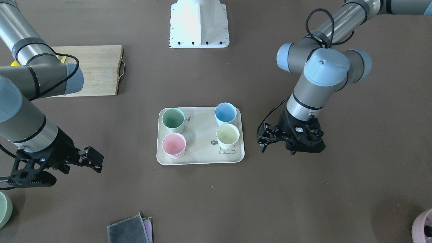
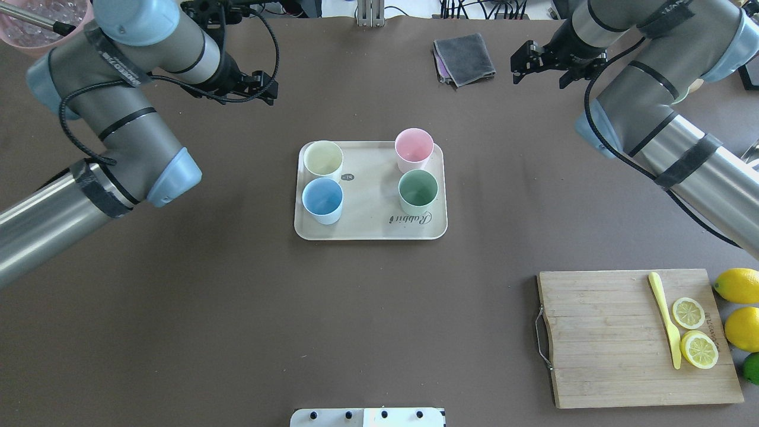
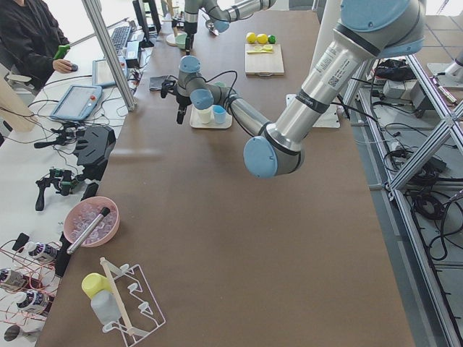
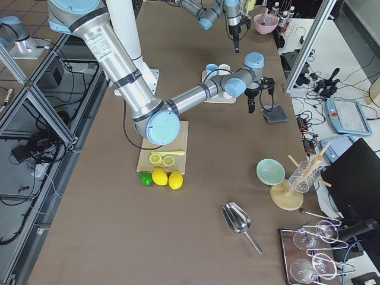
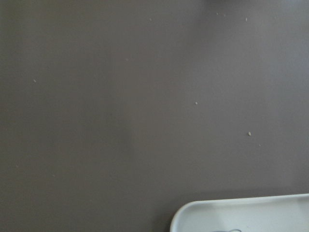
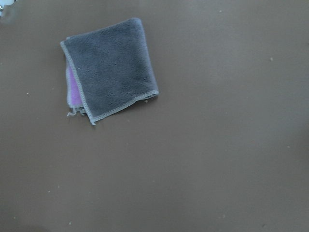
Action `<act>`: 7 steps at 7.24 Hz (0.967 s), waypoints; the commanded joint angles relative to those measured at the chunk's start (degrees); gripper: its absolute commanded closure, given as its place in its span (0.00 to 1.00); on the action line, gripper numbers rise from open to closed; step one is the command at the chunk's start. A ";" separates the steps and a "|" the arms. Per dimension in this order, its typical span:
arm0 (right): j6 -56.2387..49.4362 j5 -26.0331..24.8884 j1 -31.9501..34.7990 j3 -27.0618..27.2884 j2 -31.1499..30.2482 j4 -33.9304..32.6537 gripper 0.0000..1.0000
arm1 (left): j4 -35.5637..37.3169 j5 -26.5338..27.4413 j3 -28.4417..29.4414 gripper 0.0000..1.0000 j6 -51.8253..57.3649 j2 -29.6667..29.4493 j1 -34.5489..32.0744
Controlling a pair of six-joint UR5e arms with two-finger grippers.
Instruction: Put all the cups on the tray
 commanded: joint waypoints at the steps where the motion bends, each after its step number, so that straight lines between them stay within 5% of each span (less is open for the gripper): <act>1: -15.40 0.54 5.59 -0.11 -7.75 -0.62 0.00 | 1.08 -3.80 -2.74 0.02 18.08 6.53 -11.76; 4: -30.43 10.17 16.91 0.68 -16.91 -3.78 0.00 | -2.65 -9.29 -2.30 0.02 21.32 16.97 -20.59; 7: -41.60 10.47 23.52 1.56 -24.57 -3.96 0.00 | 1.24 -15.25 -1.94 0.02 38.22 24.29 -30.60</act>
